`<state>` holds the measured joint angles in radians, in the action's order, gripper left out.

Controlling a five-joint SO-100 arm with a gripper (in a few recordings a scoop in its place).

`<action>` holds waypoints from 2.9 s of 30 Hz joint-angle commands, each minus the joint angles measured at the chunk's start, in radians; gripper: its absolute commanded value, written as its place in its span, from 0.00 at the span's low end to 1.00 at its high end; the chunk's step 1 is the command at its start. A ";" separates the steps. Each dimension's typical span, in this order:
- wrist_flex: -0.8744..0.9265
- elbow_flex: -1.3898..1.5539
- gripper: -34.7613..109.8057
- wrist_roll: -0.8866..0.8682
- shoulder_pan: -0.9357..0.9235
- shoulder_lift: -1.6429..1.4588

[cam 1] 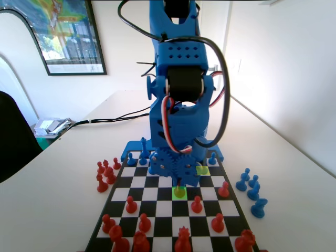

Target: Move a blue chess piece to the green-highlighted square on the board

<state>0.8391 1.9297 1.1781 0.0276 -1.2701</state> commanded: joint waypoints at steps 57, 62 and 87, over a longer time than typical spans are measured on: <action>0.275 -0.422 0.25 0.130 -0.796 0.029; 0.161 -0.350 0.25 0.169 -0.807 0.084; -0.169 -0.023 0.27 0.293 -0.785 0.095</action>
<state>0.6703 1.9006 1.4573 -0.7501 -1.1443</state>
